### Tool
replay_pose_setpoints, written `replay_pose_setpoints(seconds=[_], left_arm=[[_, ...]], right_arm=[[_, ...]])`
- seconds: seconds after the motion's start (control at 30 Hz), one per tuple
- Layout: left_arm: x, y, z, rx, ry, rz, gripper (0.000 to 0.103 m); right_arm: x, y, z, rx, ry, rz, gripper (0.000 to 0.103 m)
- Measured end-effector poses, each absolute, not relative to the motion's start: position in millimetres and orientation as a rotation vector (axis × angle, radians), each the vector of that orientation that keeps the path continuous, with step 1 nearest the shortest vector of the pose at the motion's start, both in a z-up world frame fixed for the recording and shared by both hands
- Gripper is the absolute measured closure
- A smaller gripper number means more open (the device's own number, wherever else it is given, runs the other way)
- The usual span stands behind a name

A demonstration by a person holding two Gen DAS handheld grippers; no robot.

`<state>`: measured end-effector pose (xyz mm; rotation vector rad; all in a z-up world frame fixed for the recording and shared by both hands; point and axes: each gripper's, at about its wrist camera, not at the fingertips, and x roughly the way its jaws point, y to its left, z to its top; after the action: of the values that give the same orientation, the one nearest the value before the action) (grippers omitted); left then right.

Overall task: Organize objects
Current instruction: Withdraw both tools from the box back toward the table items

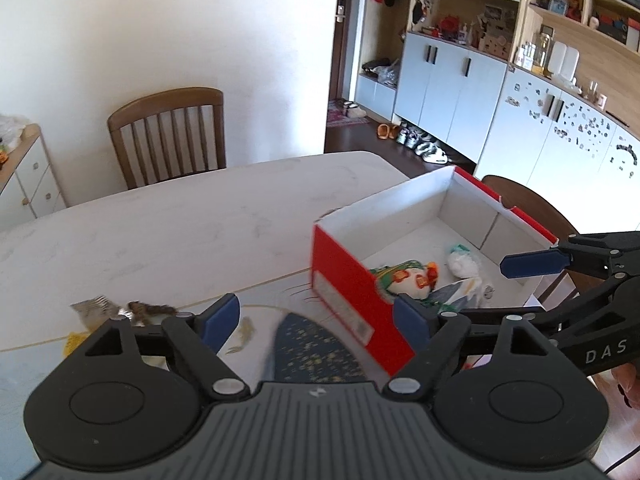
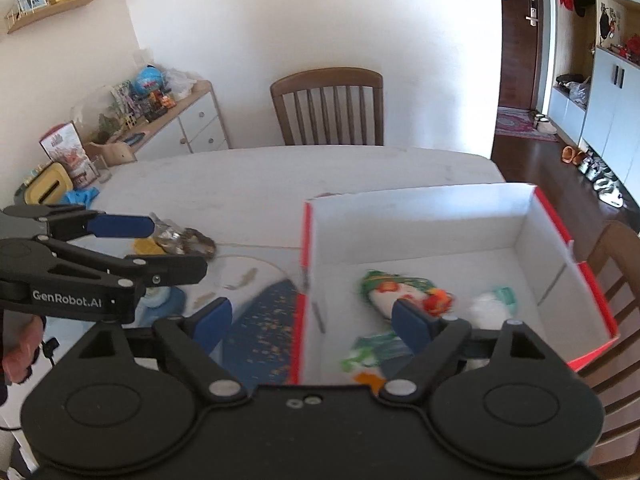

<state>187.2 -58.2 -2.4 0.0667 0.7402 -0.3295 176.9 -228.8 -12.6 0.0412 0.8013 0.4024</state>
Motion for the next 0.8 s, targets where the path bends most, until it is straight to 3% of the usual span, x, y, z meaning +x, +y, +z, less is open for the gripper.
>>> replay_pose_setpoints(seconds=[0.23, 0.43, 0.6, 0.8], left_arm=[[181.9, -20.0, -2.3, 0.054, 0.728, -0.309, 0.018], [179.2, 12.9, -6.9, 0.033, 0.732, -0.313, 0.017], [177.5, 39.9, -14.3, 0.021, 0.733, -0.306, 0.005], [179.5, 74.9, -25.7, -0.005, 0.746, -0.284, 0.002]], right_arm=[[175.8, -195.1, -13.6, 0.068, 0.787, 0.41, 0.003], [177.8, -167.1, -15.3, 0.073, 0.794, 0.425, 0.003], [181.6, -142.6, -17.7, 0.066, 0.806, 0.429, 0.003], [185.9, -114.0, -24.9, 0.049, 0.824, 0.439, 0.003]])
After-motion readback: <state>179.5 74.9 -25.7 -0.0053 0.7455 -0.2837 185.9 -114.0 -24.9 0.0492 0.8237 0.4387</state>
